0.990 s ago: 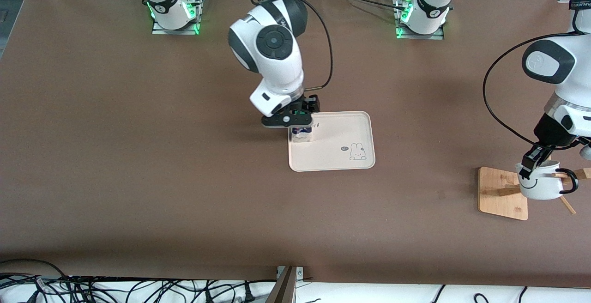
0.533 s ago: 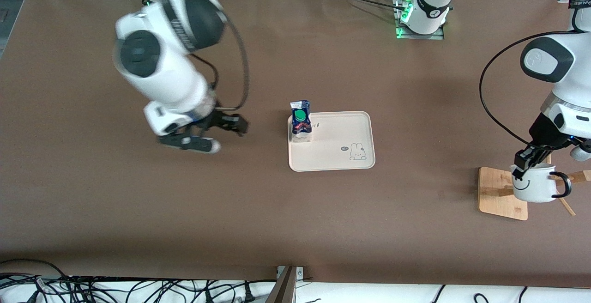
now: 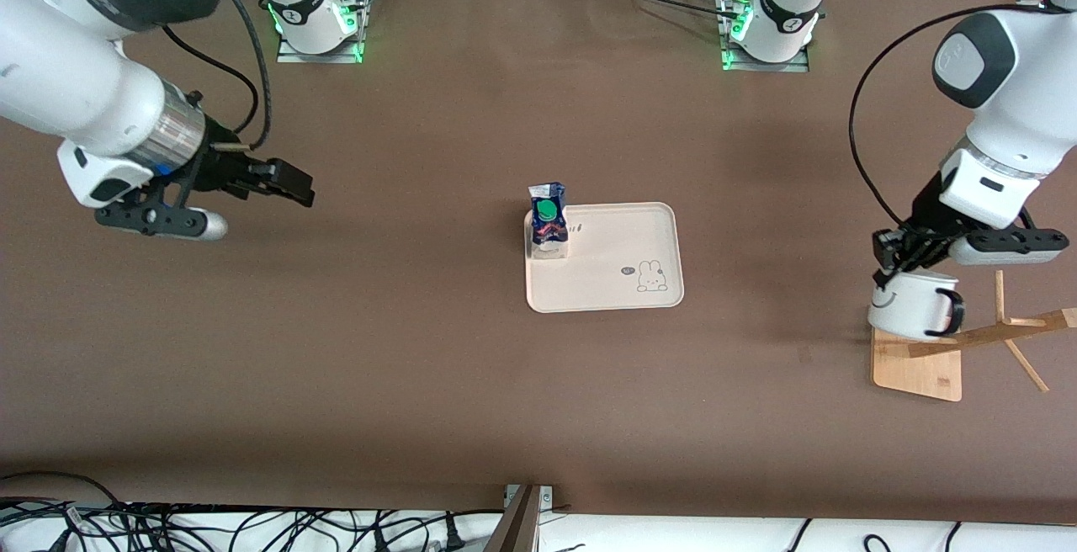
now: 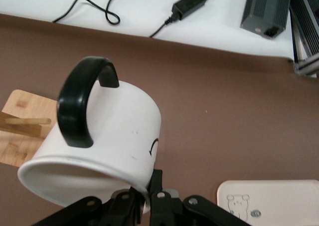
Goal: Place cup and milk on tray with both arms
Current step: 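Withdraw the right gripper while the left gripper lifts the mug off the stand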
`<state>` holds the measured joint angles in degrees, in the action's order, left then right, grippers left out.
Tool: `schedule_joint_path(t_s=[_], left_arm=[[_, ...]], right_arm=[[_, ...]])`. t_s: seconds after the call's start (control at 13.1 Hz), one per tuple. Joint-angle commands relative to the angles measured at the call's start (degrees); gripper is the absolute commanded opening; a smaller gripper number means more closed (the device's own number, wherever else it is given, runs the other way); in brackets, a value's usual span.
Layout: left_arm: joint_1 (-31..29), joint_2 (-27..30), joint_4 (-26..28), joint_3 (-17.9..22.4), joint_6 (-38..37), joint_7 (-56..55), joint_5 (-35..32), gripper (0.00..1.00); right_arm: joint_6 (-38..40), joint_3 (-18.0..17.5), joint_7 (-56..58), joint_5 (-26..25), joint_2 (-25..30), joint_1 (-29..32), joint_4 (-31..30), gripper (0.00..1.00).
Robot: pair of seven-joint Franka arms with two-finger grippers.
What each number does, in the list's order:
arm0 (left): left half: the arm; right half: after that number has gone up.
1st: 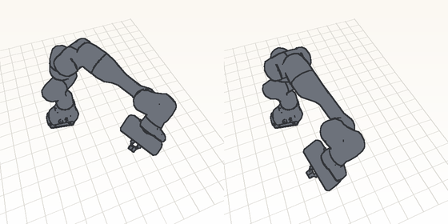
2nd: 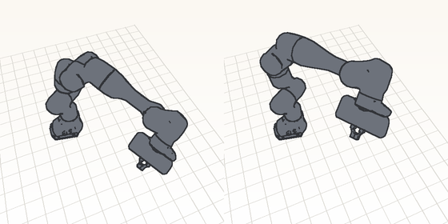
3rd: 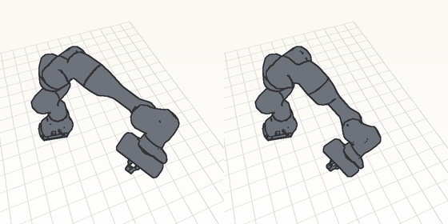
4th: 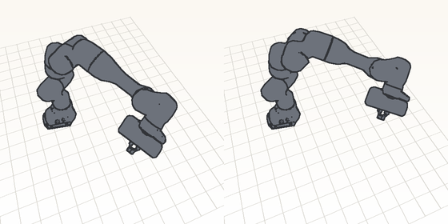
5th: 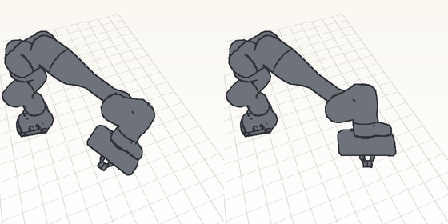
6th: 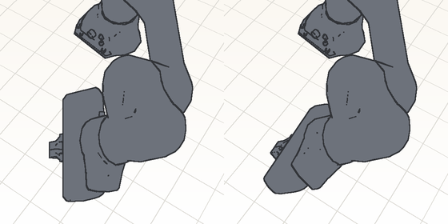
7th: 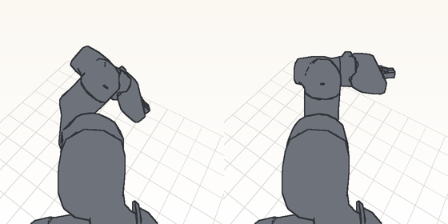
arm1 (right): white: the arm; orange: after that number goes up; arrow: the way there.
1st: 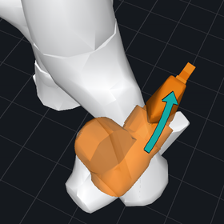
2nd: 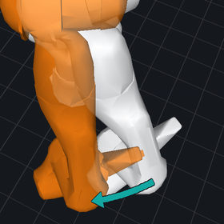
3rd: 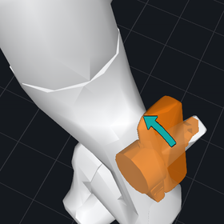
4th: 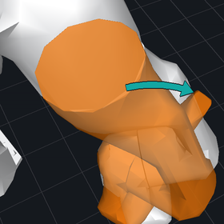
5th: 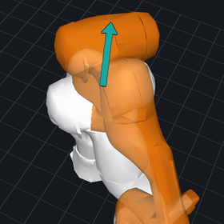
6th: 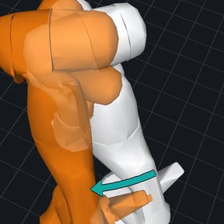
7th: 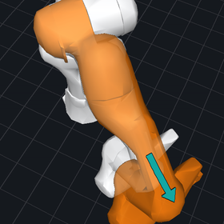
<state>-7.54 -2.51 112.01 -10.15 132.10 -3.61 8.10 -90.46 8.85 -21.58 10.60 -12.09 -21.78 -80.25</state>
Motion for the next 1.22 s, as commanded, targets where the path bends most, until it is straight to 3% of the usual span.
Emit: schedule_joint_path(t_s=[0.0, 0.15, 0.38, 0.76, 0.91, 1.07, 1.14], left_arm=[[-0.37, -0.48, -11.07, -0.66, -22.23, 1.32, -1.6, 0.0], [-0.11, -2.49, -17.15, -0.67, -34.06, 1.23, -1.6, 0.0], [0.33, -4.43, -21.56, -0.67, -44.7, 0.97, -1.6, 0.0], [5.07, -5.4, -22.8, -0.67, -59.57, 1.5, -1.6, 0.0], [8.14, -10.03, -22.8, -1.37, -59.68, 0.62, -1.51, 0.0], [12.36, -15.3, -23.77, -1.28, -59.24, -2.43, -1.25, 0.0], [13.07, -18.64, -26.64, -1.37, -59.15, -6.63, -1.07, 0.0]], right_arm=[[-1.21, 1.25, 2.76, -1.45, 8.91, -0.64, -10.17, 1.0], [-0.77, 1.43, 3.73, -2.87, 10.33, -0.64, -10.8, 1.0], [-0.51, 3.7, 7.15, -3.04, 11.56, -0.64, -11.5, 1.0], [-1.99, 3.36, 16.3, -5.93, 16.04, 6.12, -18.7, 1.0], [-5.23, 2.75, 17.27, -8.05, 16.13, 7.35, -21.69, 1.0], [-9.02, -1.8, 17.62, -9.28, 15.7, 10.78, -23.63, 1.0], [-9.38, -2.0, 17.45, -10.42, 15.52, 10.7, -23.38, 1.0]])
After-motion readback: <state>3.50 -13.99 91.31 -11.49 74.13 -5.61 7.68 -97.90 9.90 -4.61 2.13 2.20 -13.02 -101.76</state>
